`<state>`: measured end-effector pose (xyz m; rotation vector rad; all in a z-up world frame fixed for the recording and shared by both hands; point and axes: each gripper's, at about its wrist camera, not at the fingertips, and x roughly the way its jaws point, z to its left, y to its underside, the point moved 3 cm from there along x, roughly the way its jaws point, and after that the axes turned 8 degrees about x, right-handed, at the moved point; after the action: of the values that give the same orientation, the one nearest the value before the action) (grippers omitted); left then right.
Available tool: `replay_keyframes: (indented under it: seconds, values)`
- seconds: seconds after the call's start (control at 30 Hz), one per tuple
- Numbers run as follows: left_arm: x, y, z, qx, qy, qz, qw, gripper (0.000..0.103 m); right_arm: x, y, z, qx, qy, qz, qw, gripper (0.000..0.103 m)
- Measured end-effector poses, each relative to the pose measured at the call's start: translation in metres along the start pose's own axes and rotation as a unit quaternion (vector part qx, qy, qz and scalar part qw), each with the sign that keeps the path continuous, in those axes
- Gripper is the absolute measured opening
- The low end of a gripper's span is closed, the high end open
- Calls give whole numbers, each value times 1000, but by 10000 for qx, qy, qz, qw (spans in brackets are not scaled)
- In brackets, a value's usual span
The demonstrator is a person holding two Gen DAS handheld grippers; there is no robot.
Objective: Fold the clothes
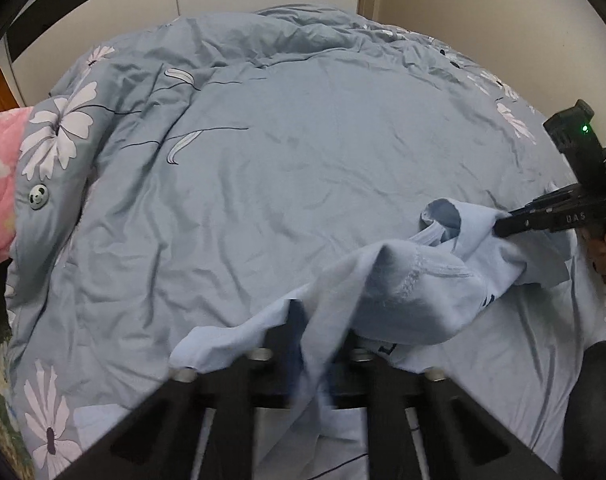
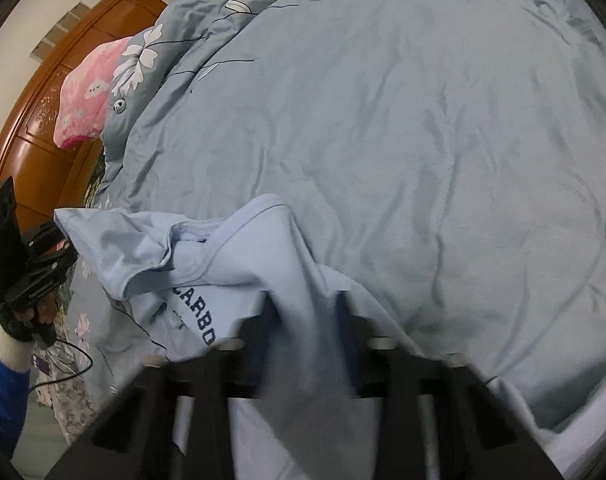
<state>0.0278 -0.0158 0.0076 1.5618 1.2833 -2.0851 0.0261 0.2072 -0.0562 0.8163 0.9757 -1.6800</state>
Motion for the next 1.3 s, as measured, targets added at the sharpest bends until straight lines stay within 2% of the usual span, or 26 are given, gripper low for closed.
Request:
replay_keyframes:
  seconds: [0.07, 0.13, 0.3, 0.4, 0.6, 0.77, 0.9, 0.93, 1.07, 1.1, 1.17, 1.23, 1.3]
  values:
    - [-10, -1, -3, -38, -36, -109, 9999, 3, -5, 2, 5, 20, 26, -59, 10000, 2]
    - [-30, -5, -5, -111, -125, -333, 9993, 3, -23, 2, 15, -29, 136, -303, 9994, 2]
    - [-107, -25, -9, -157, -474, -1125, 9924, 3, -111, -1, 48, -201, 239, -1372, 9900, 1]
    - [-171, -38, -13, -151, -754, -1714, 9822, 3, -177, 5, 75, -398, 310, -2105, 9763, 1]
    - [-296, -43, -35, 12, -1232, -2753, 9534, 3, -293, 39, 134, -836, 236, -3259, 9414, 1]
    - [-358, -17, -67, 309, -1458, -3170, 9366, 3, -346, 92, 169, -1338, 293, -3714, 9183, 1]
    - [-396, 2, -76, 407, -1329, -3444, 9285, 3, -377, 133, 183, -1682, 289, -3899, 9049, 1]
    - [-405, 1, -75, 442, -1300, -3485, 9272, 3, -383, 134, 187, -1747, 278, -3945, 9017, 1]
    - [-401, -23, -54, 476, -1320, -3245, 9354, 4, -391, 117, 199, -1865, 250, -4025, 8959, 1]
    - [-390, -30, -45, 433, -1296, -3084, 9414, 5, -383, 107, 199, -1863, 292, -3957, 8988, 1]
    - [-349, -42, -23, 268, -1214, -2595, 9577, 6, -358, 84, 198, -1815, 405, -3711, 9098, 1]
    - [-287, -49, 2, 58, -1165, -1978, 9733, 7, -309, 57, 186, -1669, 592, -3270, 9283, 1]
    - [-222, -48, 23, -183, -1077, -1459, 9832, 7, -255, 30, 171, -1492, 788, -2790, 9453, 1]
